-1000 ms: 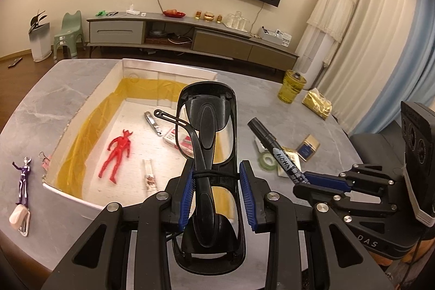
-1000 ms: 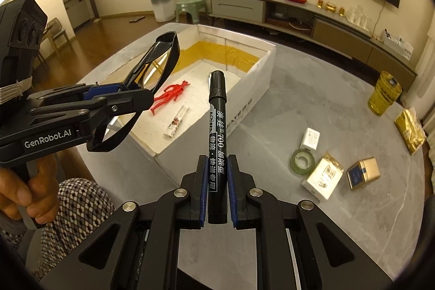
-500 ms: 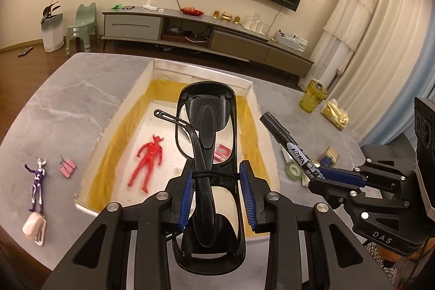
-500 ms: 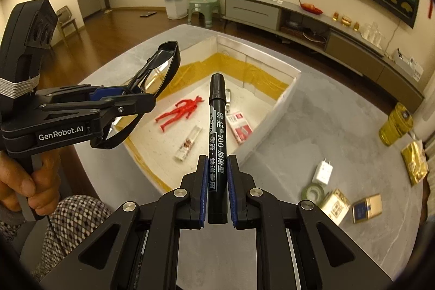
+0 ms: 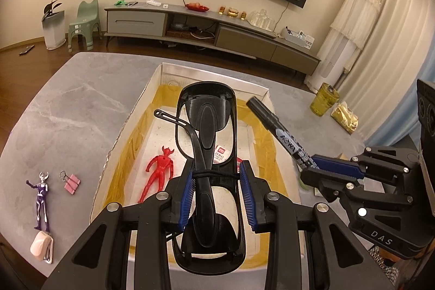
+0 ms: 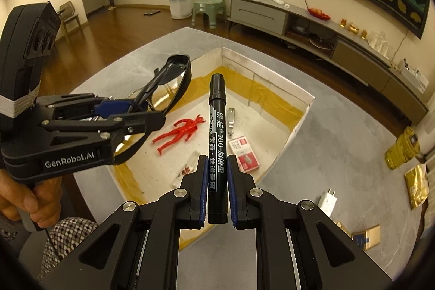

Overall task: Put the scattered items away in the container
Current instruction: 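Carry the sunglasses and marker over the white box with both tools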

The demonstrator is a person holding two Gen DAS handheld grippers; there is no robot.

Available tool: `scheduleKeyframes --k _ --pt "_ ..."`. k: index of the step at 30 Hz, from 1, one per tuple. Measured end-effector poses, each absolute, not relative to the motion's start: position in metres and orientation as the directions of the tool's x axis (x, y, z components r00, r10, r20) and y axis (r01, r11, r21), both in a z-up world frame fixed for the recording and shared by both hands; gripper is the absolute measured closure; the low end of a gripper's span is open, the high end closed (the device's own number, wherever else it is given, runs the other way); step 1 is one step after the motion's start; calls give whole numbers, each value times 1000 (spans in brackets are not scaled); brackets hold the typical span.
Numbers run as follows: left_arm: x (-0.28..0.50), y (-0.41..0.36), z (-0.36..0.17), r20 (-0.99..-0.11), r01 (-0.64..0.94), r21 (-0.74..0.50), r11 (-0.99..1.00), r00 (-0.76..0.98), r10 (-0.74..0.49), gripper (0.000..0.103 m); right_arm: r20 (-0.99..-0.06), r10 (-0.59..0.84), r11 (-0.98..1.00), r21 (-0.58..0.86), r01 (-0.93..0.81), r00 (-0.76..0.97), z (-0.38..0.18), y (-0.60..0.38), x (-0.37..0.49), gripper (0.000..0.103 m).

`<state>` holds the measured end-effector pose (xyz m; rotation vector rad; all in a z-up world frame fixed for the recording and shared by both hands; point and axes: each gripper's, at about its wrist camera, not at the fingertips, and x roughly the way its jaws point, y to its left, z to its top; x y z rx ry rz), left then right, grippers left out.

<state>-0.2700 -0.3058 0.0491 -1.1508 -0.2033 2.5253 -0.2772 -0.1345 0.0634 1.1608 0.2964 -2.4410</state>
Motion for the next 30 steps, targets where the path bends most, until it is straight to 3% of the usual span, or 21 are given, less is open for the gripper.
scheduleKeyframes --k 30 --pt "-391 -301 -14 -827 -46 -374 -926 -437 355 69 -864 -196 -920 -1 391 -464 7 -147 -406 88"
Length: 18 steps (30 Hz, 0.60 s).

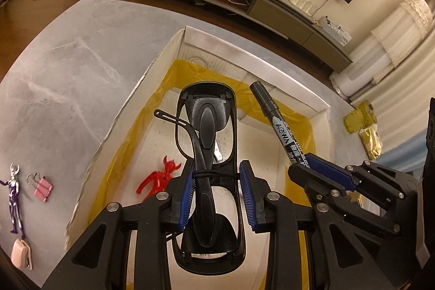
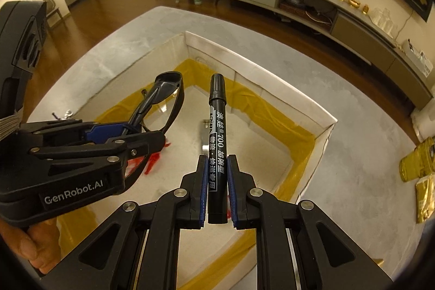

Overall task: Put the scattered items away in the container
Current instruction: 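Carry the sunglasses and marker over the white box with both tools, then open both tools to drop the sunglasses and marker into the box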

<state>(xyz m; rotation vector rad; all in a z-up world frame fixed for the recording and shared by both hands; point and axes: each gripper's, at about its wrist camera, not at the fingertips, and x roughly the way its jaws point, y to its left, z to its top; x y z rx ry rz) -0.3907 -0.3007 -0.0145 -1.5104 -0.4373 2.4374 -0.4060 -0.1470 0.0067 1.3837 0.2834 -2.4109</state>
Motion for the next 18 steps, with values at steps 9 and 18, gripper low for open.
scheduleKeyframes --k 9,18 --pt "-402 -307 -20 -815 -6 -443 -897 -415 405 69 -857 -216 -930 34 366 -468 2 -137 -416 75" --pt "-372 -314 0 -804 -54 -403 -914 -456 382 69 -843 -281 -913 87 399 -460 12 -132 -380 75"
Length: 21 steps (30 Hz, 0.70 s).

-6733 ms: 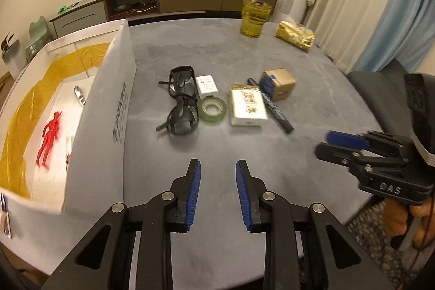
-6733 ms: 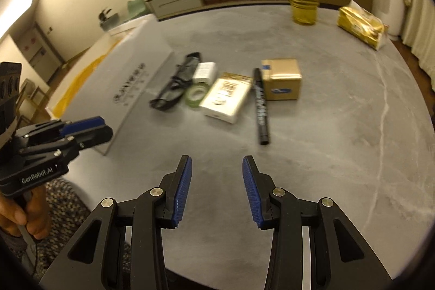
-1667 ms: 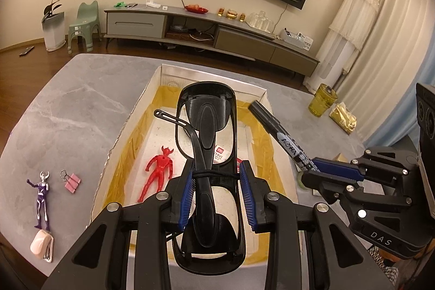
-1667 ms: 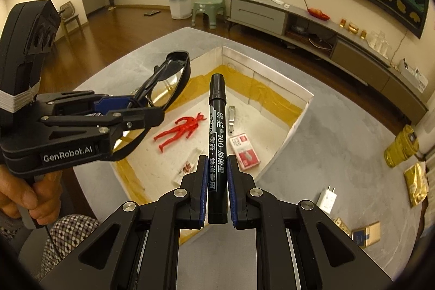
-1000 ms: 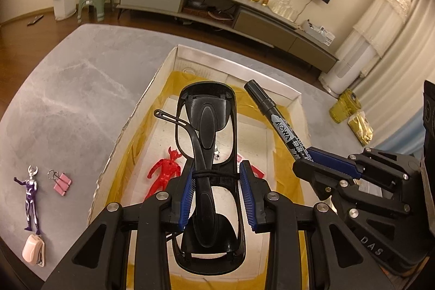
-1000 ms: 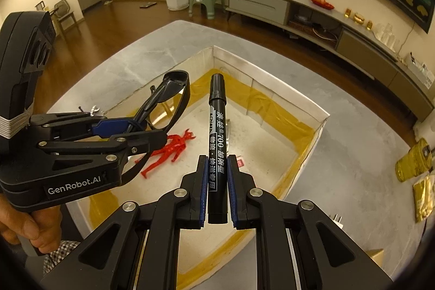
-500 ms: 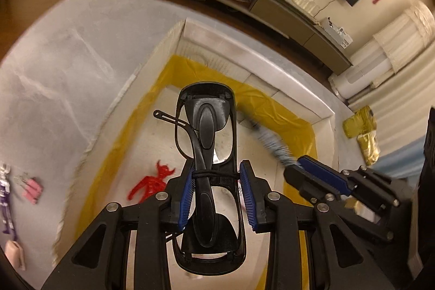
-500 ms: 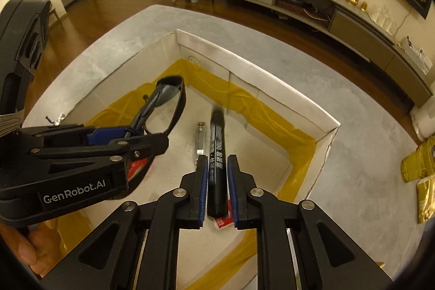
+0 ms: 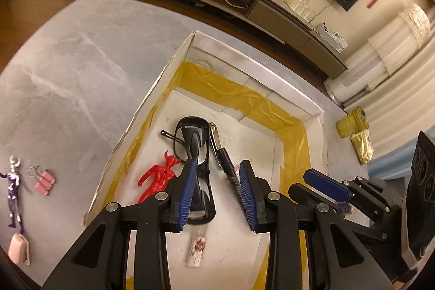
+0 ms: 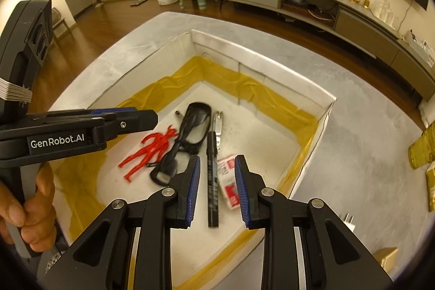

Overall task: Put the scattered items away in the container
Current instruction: 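Open both tools to drop the sunglasses and marker into the box, then move both open tools back toward the remaining items on the table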

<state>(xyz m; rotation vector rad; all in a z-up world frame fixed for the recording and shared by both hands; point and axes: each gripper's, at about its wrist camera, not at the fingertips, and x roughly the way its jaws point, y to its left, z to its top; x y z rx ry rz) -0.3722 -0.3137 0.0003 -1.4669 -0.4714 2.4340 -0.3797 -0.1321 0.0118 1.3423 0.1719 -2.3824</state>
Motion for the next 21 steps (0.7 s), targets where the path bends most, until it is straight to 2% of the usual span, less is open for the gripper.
scheduleKeyframes --k 21 --pt "-258 -285 46 -751 -221 -214 -951 -585 305 69 -792 -398 -882 193 429 -463 28 -113 -276 75"
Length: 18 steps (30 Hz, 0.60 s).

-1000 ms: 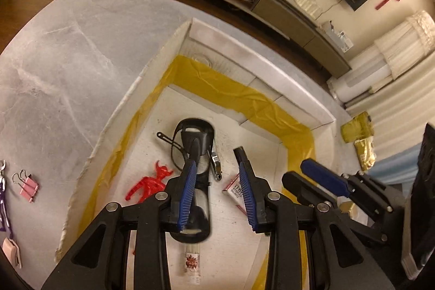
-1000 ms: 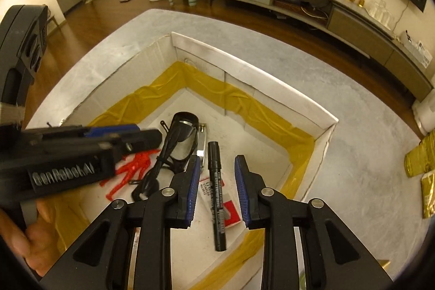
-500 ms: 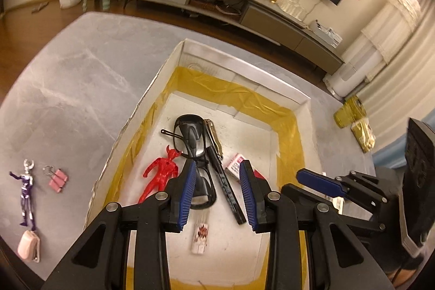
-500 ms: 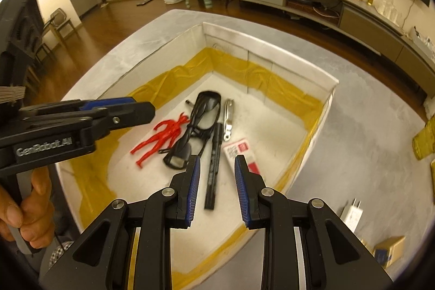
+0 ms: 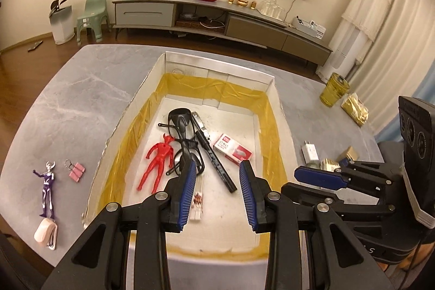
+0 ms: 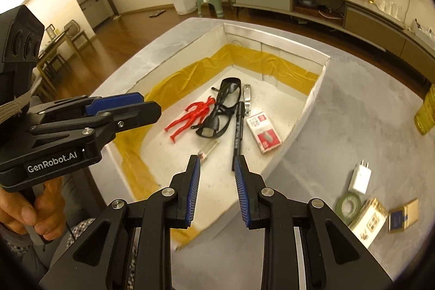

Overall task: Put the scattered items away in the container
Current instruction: 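Move both open tools back toward the remaining items on the table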

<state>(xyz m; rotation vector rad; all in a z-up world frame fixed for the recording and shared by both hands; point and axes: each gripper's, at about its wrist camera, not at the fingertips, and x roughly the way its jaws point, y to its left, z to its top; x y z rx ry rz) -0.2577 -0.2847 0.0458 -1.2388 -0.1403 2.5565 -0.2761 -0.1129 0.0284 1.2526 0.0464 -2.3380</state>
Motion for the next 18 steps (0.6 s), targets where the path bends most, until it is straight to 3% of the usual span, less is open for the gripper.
scheduleKeyframes --k 18 --pt "-179 -241 60 -737 -325 -149 -934 -593 323 69 -753 -434 -876 224 427 -495 26 -70 -183 75"
